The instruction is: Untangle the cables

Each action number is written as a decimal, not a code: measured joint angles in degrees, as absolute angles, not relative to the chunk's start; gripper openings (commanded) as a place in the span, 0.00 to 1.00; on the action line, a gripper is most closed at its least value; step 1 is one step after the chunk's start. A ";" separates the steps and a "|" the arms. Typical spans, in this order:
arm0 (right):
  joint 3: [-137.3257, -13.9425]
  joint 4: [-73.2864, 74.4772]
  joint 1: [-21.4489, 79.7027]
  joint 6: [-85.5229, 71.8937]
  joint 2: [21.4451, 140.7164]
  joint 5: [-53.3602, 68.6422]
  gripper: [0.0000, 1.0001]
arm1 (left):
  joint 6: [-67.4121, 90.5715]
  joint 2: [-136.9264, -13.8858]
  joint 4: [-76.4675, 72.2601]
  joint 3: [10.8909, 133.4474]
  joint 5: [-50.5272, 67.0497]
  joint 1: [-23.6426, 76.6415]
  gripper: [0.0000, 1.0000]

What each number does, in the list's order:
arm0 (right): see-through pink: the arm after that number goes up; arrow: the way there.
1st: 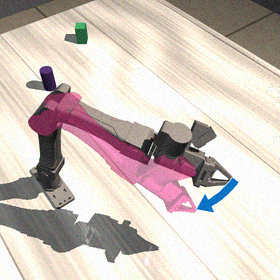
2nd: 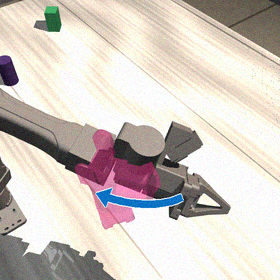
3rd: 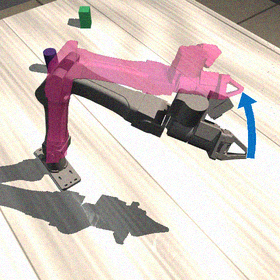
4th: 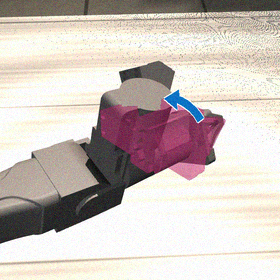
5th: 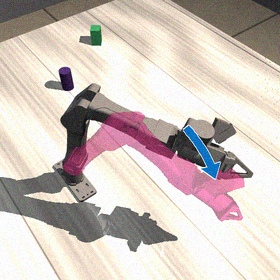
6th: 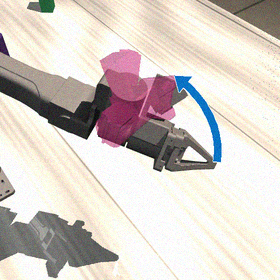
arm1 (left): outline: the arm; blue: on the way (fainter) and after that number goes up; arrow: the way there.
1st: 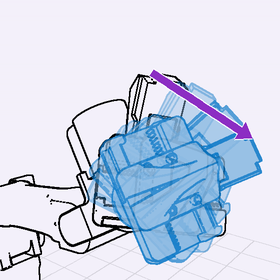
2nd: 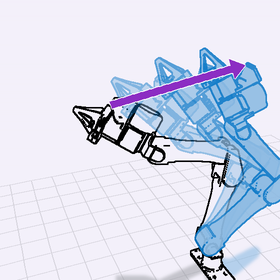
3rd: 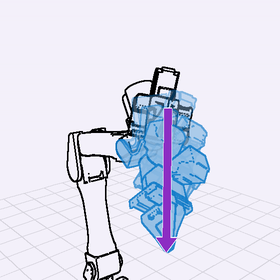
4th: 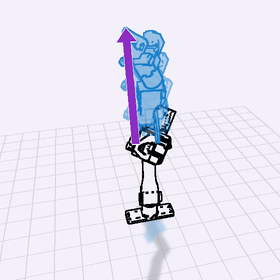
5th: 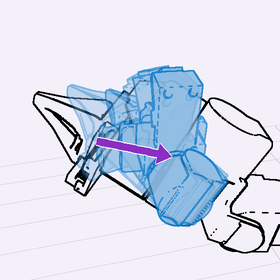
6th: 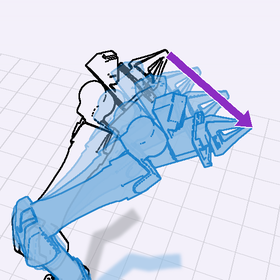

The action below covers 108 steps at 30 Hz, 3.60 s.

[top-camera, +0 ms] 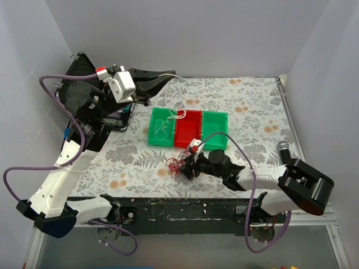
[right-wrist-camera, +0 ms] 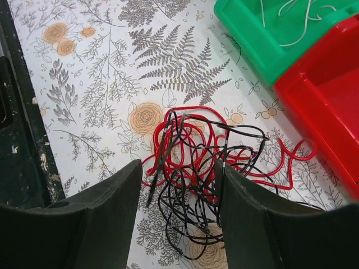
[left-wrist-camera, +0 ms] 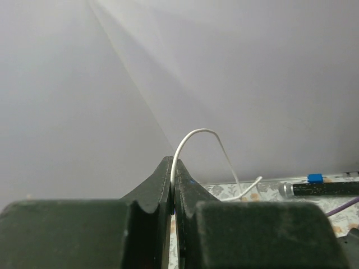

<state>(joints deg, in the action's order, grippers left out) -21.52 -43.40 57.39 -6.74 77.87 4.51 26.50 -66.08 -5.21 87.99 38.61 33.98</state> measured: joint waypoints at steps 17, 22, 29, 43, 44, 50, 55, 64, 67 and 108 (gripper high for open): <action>-15.62 -36.91 57.39 -8.67 60.90 4.82 0.37 | 19.44 -66.52 -16.84 53.49 18.94 29.87 0.00; -14.13 -35.53 57.39 -8.88 57.95 4.21 0.37 | 19.16 -70.94 -21.21 51.88 17.26 26.79 0.00; -14.13 -33.76 57.39 -8.99 57.28 3.16 0.35 | 15.68 -78.11 -24.03 48.25 18.09 24.45 0.00; -14.13 -32.64 57.39 -8.99 53.93 1.21 0.35 | 8.84 -83.37 -26.09 43.38 14.28 22.76 0.21; -14.13 -32.67 57.39 -8.99 53.93 1.21 0.35 | 8.16 -83.55 -25.89 43.44 14.11 22.76 0.22; -14.13 -32.67 57.39 -8.99 53.93 1.21 0.35 | 6.15 -87.00 -22.22 45.28 12.29 22.76 0.72; -14.13 -32.23 57.39 -8.82 53.93 0.56 0.34 | 6.26 -86.30 -18.87 46.96 13.37 22.72 0.85; -14.15 -29.89 57.36 -8.60 50.78 -3.16 0.34 | 0.86 -72.03 -0.16 49.15 37.74 26.02 0.94; -14.15 -29.91 57.32 -8.58 49.15 -3.81 0.31 | -3.44 -71.81 6.46 49.58 44.73 32.91 0.93; -17.06 -25.76 55.11 -4.40 41.17 -6.04 0.85 | -5.39 -76.47 19.86 63.79 45.52 40.34 0.00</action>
<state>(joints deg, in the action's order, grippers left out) -17.06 -25.76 55.11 -4.40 41.17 -6.04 -5.39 -76.47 19.86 63.79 45.52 40.34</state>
